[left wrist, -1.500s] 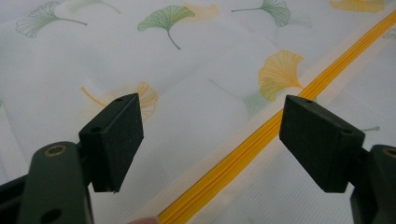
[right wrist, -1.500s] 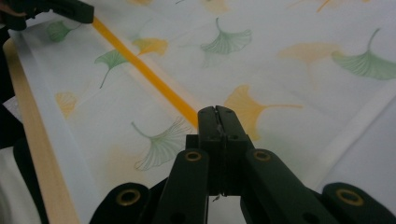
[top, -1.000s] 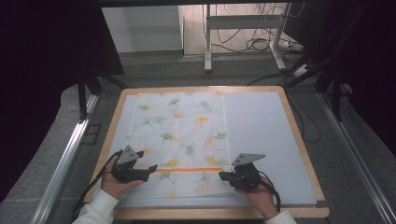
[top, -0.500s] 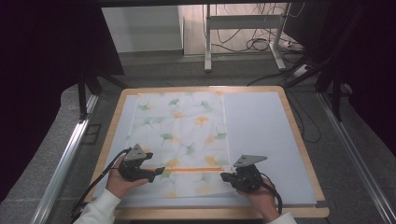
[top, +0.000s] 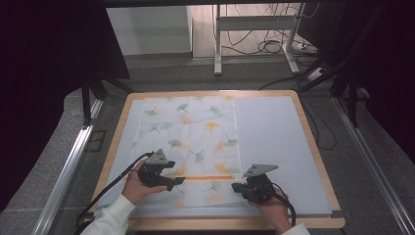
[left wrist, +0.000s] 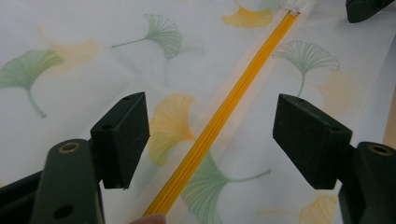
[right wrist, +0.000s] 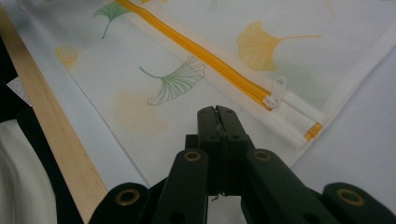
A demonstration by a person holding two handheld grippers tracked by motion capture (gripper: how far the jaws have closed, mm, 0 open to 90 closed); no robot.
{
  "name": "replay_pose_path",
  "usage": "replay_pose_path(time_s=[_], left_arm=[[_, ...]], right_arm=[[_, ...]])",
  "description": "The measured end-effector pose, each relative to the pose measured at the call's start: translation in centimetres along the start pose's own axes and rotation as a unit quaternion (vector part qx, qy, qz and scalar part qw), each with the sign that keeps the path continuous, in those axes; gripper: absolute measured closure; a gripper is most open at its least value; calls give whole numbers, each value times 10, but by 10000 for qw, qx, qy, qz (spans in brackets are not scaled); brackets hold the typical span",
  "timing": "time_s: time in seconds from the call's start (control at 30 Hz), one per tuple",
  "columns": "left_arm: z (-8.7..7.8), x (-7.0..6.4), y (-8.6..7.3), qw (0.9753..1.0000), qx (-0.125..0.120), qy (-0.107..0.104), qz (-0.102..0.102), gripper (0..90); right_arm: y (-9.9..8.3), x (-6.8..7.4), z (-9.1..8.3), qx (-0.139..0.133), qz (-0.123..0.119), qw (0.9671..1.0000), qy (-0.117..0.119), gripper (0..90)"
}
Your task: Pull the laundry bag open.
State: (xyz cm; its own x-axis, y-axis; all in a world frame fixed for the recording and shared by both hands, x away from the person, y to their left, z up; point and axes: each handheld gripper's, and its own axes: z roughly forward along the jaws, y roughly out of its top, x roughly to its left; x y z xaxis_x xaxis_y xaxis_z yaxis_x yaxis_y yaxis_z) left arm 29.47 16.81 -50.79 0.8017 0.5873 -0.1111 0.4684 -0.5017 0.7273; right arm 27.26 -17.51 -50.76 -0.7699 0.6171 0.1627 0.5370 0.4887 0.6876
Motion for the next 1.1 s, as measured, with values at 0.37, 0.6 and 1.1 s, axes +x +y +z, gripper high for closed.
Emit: replay_pose_path(time_s=[0.37, 0.6, 1.1], left_arm=[[18, -11, 15, 9998, 54, -138, 123, 278], [27, -14, 22, 9995, 73, -243, 195, 282], [45, -21, 38, 9991, 103, -322, 272, 293]], right_arm=[[-2, 2, 2, 96, -47, 9999, 9, 888], [-2, 1, 4, 164, -84, 9998, -24, 888], [-3, -3, 4, 243, -107, 9996, -102, 888]])
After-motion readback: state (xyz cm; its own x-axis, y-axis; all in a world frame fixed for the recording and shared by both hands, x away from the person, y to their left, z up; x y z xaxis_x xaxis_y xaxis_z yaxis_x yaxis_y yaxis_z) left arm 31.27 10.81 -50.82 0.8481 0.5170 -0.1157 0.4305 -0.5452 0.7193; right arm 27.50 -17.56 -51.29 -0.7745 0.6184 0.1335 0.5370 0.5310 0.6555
